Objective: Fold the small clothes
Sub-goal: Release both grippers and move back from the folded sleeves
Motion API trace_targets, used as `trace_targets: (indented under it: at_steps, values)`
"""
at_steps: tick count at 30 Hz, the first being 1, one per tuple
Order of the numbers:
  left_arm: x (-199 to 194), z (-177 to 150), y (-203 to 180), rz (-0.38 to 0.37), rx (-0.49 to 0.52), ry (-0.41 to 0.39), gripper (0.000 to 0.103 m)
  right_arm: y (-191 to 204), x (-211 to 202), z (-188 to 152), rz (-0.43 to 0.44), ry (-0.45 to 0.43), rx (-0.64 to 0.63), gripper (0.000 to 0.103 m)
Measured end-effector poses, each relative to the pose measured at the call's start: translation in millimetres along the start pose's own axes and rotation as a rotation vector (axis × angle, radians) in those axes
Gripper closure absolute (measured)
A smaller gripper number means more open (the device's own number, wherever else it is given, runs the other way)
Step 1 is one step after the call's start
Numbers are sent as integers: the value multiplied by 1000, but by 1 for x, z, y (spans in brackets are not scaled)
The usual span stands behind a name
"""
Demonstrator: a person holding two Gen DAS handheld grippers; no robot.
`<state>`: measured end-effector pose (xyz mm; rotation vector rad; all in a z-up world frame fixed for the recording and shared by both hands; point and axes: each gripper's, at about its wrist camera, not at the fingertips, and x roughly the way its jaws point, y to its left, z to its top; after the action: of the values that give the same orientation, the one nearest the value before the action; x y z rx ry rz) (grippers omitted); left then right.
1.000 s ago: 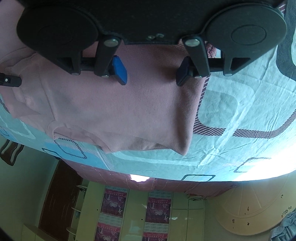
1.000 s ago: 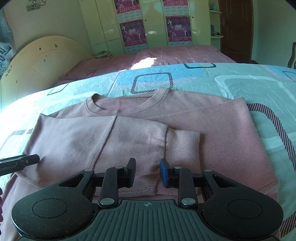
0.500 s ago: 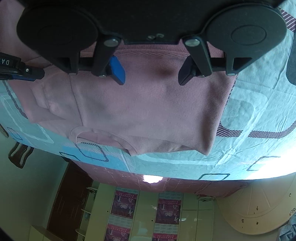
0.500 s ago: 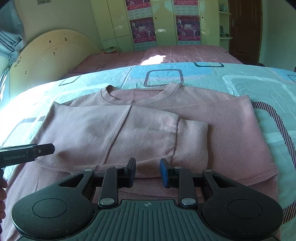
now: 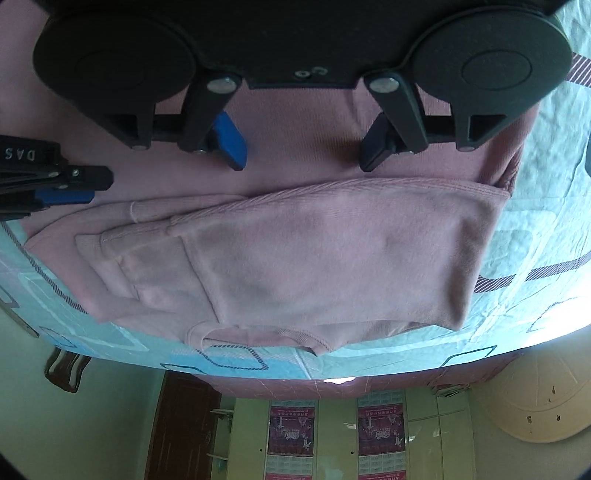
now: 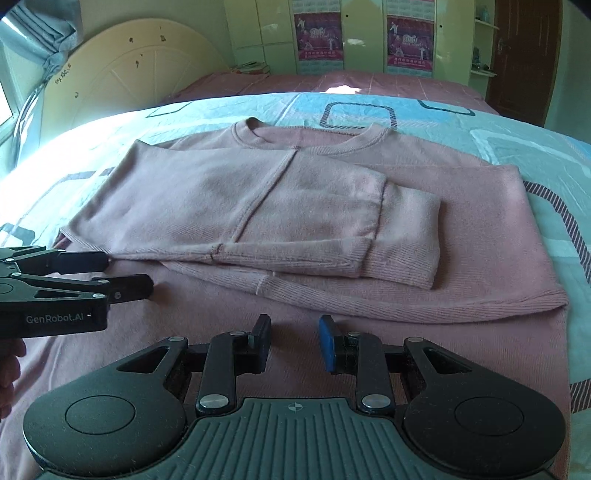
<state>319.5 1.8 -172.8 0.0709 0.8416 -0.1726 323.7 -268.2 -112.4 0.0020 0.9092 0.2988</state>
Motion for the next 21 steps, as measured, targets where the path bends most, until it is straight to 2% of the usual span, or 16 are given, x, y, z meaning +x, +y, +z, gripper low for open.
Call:
trace_targets:
  at_steps: [4, 7, 9, 12, 15, 19, 21]
  values:
    - [-11, -14, 23, 31, -32, 4, 31, -22, -14, -16, -73, -9, -24, 75]
    - [-22, -19, 27, 49, -46, 18, 33, -32, -24, -21, -80, -5, -1, 75]
    - [-30, -20, 24, 47, -66, 26, 33, -31, -32, -21, -51, -14, 24, 75]
    - [-41, -22, 12, 15, -96, 28, 32, -16, -43, -23, 46, -28, 45, 75]
    - [-47, -28, -4, -18, -112, 29, 32, 11, -46, -24, 117, -27, -5, 75]
    - [-54, -42, -26, -11, -57, 30, 31, 42, -42, -33, 202, -8, -49, 75]
    - [-56, -52, -30, 11, -20, 43, 30, 52, -39, -43, 199, 17, -100, 75]
